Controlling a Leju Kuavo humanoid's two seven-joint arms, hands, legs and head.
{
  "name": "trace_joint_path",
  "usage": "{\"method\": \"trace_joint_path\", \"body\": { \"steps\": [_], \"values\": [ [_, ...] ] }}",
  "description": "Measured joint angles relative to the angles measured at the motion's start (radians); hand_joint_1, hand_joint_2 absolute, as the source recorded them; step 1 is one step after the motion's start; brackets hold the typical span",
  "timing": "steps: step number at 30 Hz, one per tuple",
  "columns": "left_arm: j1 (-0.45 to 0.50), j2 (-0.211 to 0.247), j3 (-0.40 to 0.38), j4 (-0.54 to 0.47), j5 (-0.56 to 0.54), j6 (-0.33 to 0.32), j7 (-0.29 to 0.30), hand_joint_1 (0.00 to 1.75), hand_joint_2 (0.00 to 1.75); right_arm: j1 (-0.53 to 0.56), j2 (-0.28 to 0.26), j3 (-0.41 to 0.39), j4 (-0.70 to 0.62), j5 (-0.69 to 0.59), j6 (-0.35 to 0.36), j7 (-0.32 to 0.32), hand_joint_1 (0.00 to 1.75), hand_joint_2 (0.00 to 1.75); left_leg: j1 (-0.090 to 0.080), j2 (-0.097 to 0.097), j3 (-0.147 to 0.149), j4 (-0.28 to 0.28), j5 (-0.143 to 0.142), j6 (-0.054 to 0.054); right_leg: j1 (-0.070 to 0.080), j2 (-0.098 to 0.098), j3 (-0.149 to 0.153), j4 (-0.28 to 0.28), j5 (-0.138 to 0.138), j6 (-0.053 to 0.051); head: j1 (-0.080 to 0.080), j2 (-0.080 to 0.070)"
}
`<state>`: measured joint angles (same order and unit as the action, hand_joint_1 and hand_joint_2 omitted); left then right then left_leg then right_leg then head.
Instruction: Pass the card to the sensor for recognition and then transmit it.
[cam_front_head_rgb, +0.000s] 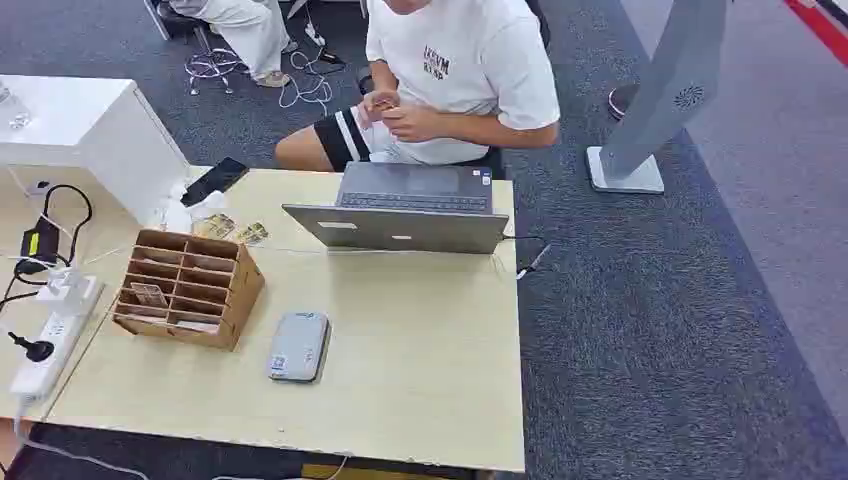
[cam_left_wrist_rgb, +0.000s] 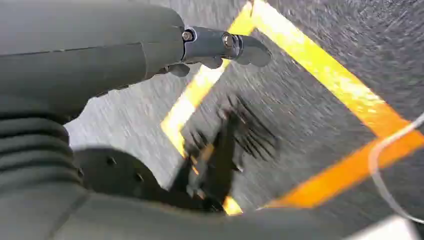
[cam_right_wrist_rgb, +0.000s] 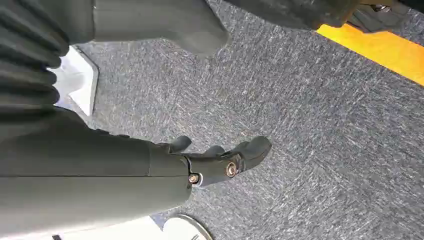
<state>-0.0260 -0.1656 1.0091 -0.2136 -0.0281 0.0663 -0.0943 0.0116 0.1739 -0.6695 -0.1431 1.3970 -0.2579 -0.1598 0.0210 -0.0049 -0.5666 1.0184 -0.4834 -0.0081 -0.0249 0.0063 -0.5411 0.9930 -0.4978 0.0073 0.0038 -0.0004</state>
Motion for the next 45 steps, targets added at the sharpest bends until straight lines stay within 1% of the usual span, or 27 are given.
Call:
{"method": "trace_joint_path", "body": {
  "steps": [1, 2, 3, 5, 7, 9, 10, 13, 16, 17, 18, 19, 20, 21, 22, 23, 24, 25, 27, 30, 32, 37, 38, 39, 42, 44, 45],
  "values": [
    [-0.002, -0.004, 0.023, 0.000, 0.039, -0.010, -0.023, 0.00, 1.75, 0.000, -0.002, 0.000, 0.000, 0.000, 0.002, -0.002, 0.00, 0.00, 0.000, 0.000, 0.000, 0.000, 0.000, 0.000, 0.000, 0.000, 0.000, 0.000, 0.000, 0.000, 0.000, 0.000],
    [-0.004, -0.008, 0.046, 0.000, 0.091, -0.034, -0.057, 0.00, 1.75, 0.000, -0.003, 0.000, 0.001, 0.000, 0.003, -0.005, 0.00, 0.00, 0.000, 0.000, 0.000, 0.000, 0.000, 0.000, 0.000, 0.000, 0.000, 0.000, 0.000, 0.000, 0.000, 0.000],
    [-0.006, -0.015, 0.083, 0.000, 0.160, -0.077, -0.105, 0.00, 1.75, 0.001, -0.003, 0.000, 0.001, 0.000, 0.003, -0.009, 0.00, 0.00, 0.000, 0.000, 0.000, 0.000, 0.000, 0.000, 0.000, 0.000, 0.000, 0.000, 0.000, 0.000, 0.000, 0.000],
    [-0.011, -0.025, 0.158, 0.000, 0.259, -0.164, -0.197, 0.00, 1.75, 0.001, -0.004, 0.000, 0.001, 0.002, 0.004, -0.013, 0.00, 0.00, 0.000, 0.000, 0.000, 0.000, 0.000, 0.000, 0.000, 0.000, 0.000, 0.000, 0.000, 0.000, 0.000, 0.000],
    [-0.016, -0.042, 0.228, 0.000, 0.329, -0.242, -0.302, 0.00, 1.75, 0.001, -0.004, 0.000, 0.002, 0.002, 0.008, -0.016, 0.00, 0.00, 0.000, 0.000, 0.000, 0.000, 0.000, 0.000, 0.000, 0.000, 0.000, 0.000, 0.000, 0.000, 0.000, 0.000],
    [-0.017, -0.057, 0.279, 0.000, 0.352, -0.295, -0.367, 0.00, 1.75, 0.001, -0.004, 0.000, 0.005, 0.002, 0.011, -0.018, 0.00, 0.00, 0.000, 0.000, 0.000, 0.000, 0.000, 0.000, 0.000, 0.000, 0.000, 0.000, 0.000, 0.000, 0.000, 0.000],
    [-0.017, -0.063, 0.298, 0.000, 0.357, -0.303, -0.378, 0.00, 1.75, 0.001, -0.004, 0.000, 0.005, 0.002, 0.015, -0.018, 0.00, 1.75, 0.000, 0.000, 0.000, 0.000, 0.000, 0.000, 0.000, 0.000, 0.000, 0.000, 0.000, 0.000, 0.000, 0.000],
    [-0.017, -0.072, 0.335, 0.000, 0.363, -0.316, -0.390, 0.00, 1.75, 0.000, -0.005, 0.000, 0.007, 0.001, 0.016, -0.019, 0.00, 1.75, 0.000, 0.000, 0.000, 0.000, 0.000, 0.000, 0.000, 0.000, 0.000, 0.000, 0.000, 0.000, 0.000, 0.000],
    [-0.017, -0.080, 0.364, 0.000, 0.387, -0.401, -0.472, 0.00, 1.75, -0.002, -0.006, -0.001, 0.008, 0.000, 0.016, -0.023, 0.00, 1.75, 0.000, 0.000, 0.000, 0.000, 0.000, 0.000, 0.000, 0.000, 0.000, 0.000, 0.000, 0.000, 0.000, 0.000],
    [-0.018, -0.082, 0.371, 0.000, 0.394, -0.446, -0.492, 0.00, 1.75, -0.003, -0.008, -0.002, 0.010, -0.002, 0.015, -0.017, 0.00, 1.75, 0.000, 0.000, 0.000, 0.000, 0.000, 0.000, 0.000, 0.000, 0.000, 0.000, 0.000, 0.000, 0.000, 0.000],
    [-0.015, -0.081, 0.374, -0.002, 0.412, -0.515, -0.476, 0.00, 1.75, -0.004, -0.008, -0.003, 0.010, -0.009, 0.013, 0.008, 0.00, 1.75, 0.000, 0.000, 0.000, 0.000, 0.000, 0.000, 0.000, 0.000, 0.000, 0.000, 0.000, 0.000, 0.000, 0.000],
    [-0.010, -0.081, 0.383, -0.042, 0.471, -0.599, -0.405, 0.00, 1.75, -0.004, -0.006, -0.004, 0.010, -0.016, 0.014, 0.046, 0.00, 1.75, 0.000, 0.000, 0.000, 0.000, 0.000, 0.000, 0.000, 0.000, 0.000, 0.000, 0.000, 0.000, -0.001, 0.000],
    [-0.006, -0.105, 0.400, -0.134, 0.543, -0.646, -0.291, 0.00, 1.75, -0.004, -0.003, -0.004, 0.010, -0.019, 0.019, 0.070, 0.00, 1.75, 0.002, 0.000, 0.000, 0.000, 0.000, 0.000, 0.002, 0.000, 0.000, 0.000, 0.000, 0.000, 0.000, 0.000],
    [-0.001, -0.121, 0.426, -0.243, 0.640, -0.679, -0.129, 0.00, 1.75, -0.003, -0.001, -0.005, 0.010, -0.021, 0.020, 0.084, 0.00, 1.75, 0.002, 0.001, 0.000, 0.000, 0.000, 0.000, 0.002, 0.000, 0.000, 0.000, 0.000, 0.000, 0.003, 0.000],
    [0.003, -0.129, 0.448, -0.330, 0.741, -0.707, 0.057, 0.00, 1.75, -0.003, 0.001, -0.006, 0.009, -0.025, 0.022, 0.095, 0.00, 1.75, 0.002, 0.001, 0.000, 0.000, 0.000, 0.000, 0.002, 0.001, -0.001, 0.000, 0.000, 0.000, 0.003, 0.000],
    [0.007, -0.130, 0.462, -0.395, 0.808, -0.728, 0.178, 0.00, 1.75, -0.003, 0.004, -0.008, 0.009, -0.029, 0.023, 0.100, 0.00, 1.75, 0.002, 0.001, 0.000, 0.000, 0.000, 0.000, 0.002, 0.001, -0.001, 0.000, 0.000, 0.000, 0.003, 0.000],
    [0.010, -0.134, 0.475, -0.457, 0.866, -0.749, 0.261, 0.00, 1.75, -0.003, 0.005, -0.010, 0.009, -0.032, 0.023, 0.101, 0.00, 1.75, 0.002, 0.001, -0.001, 0.000, 0.000, 0.000, 0.002, 0.001, -0.001, 0.000, 0.000, 0.000, 0.003, 0.000],
    [0.013, -0.137, 0.489, -0.524, 0.922, -0.769, 0.307, 0.00, 1.75, -0.004, 0.006, -0.011, 0.009, -0.032, 0.026, 0.103, 0.00, 1.75, 0.002, 0.001, 0.000, 0.000, 0.000, 0.000, 0.002, 0.001, -0.001, 0.000, 0.000, 0.000, 0.003, 0.000],
    [0.014, -0.141, 0.507, -0.626, 0.977, -0.794, 0.296, 0.00, 1.75, -0.004, 0.006, -0.013, 0.008, -0.036, 0.031, 0.102, 0.00, 1.75, 0.002, 0.001, -0.001, 0.000, 0.000, 0.000, 0.002, 0.001, -0.001, 0.000, 0.000, -0.001, 0.003, 0.000],
    [0.015, -0.151, 0.524, -0.757, 1.012, -0.815, 0.289, 0.00, 1.75, -0.003, 0.009, -0.017, 0.008, -0.036, 0.037, 0.100, 0.00, 1.75, 0.002, 0.001, -0.001, 0.000, 0.000, 0.000, 0.002, 0.001, -0.001, 0.000, 0.000, -0.001, 0.003, 0.000],
    [0.013, -0.160, 0.528, -0.824, 1.024, -0.814, 0.292, 0.00, 1.75, -0.004, 0.011, -0.021, 0.008, -0.036, 0.037, 0.099, 0.00, 1.75, 0.002, 0.001, -0.001, 0.000, 0.000, 0.000, 0.002, 0.001, -0.001, 0.000, 0.000, -0.001, 0.003, 0.000],
    [0.008, -0.167, 0.534, -0.915, 1.029, -0.814, 0.292, 0.00, 1.75, -0.003, 0.016, -0.029, 0.005, -0.036, 0.037, 0.097, 0.00, 1.75, 0.002, 0.001, -0.001, 0.000, 0.000, 0.000, 0.002, 0.000, 0.000, 0.000, 0.000, 0.000, 0.003, 0.000],
    [0.008, -0.169, 0.536, -0.927, 1.029, -0.825, 0.292, 0.00, 1.75, -0.003, 0.016, -0.029, 0.004, -0.036, 0.037, 0.097, 0.00, 1.75, 0.002, 0.001, -0.001, 0.000, 0.000, 0.000, 0.002, 0.000, 0.000, 0.000, 0.000, 0.000, 0.003, 0.000],
    [0.008, -0.170, 0.537, -0.938, 1.035, -0.843, 0.297, 0.00, 1.75, -0.002, 0.016, -0.029, 0.004, -0.036, 0.038, 0.095, 0.00, 1.75, 0.002, 0.001, -0.001, 0.000, 0.000, 0.000, 0.002, 0.000, 0.000, 0.000, 0.000, 0.000, 0.003, 0.000],
    [0.005, -0.170, 0.538, -1.001, 1.059, -0.931, 0.306, 0.00, 1.75, 0.001, 0.017, -0.029, 0.002, -0.036, 0.040, 0.081, 0.00, 1.75, 0.002, 0.001, -0.001, 0.000, 0.000, 0.000, 0.002, 0.000, -0.001, 0.000, 0.000, 0.000, 0.003, 0.000],
    [-0.004, -0.140, 0.538, -1.033, 1.009, -0.986, 0.259, 0.00, 1.75, 0.004, 0.016, -0.029, -0.001, -0.035, 0.050, 0.071, 0.00, 1.75, 0.002, 0.001, 0.000, 0.000, 0.000, 0.000, 0.002, 0.000, -0.001, 0.000, 0.000, -0.001, 0.003, 0.000],
    [-0.010, -0.121, 0.538, -1.052, 0.935, -1.008, 0.207, 0.00, 1.75, 0.005, 0.016, -0.029, -0.002, -0.033, 0.059, 0.066, 0.00, 1.75, 0.003, 0.001, -0.001, 0.000, 0.000, -0.001, 0.003, 0.000, -0.001, 0.001, 0.000, -0.001, 0.002, 0.000]
  ]
}}
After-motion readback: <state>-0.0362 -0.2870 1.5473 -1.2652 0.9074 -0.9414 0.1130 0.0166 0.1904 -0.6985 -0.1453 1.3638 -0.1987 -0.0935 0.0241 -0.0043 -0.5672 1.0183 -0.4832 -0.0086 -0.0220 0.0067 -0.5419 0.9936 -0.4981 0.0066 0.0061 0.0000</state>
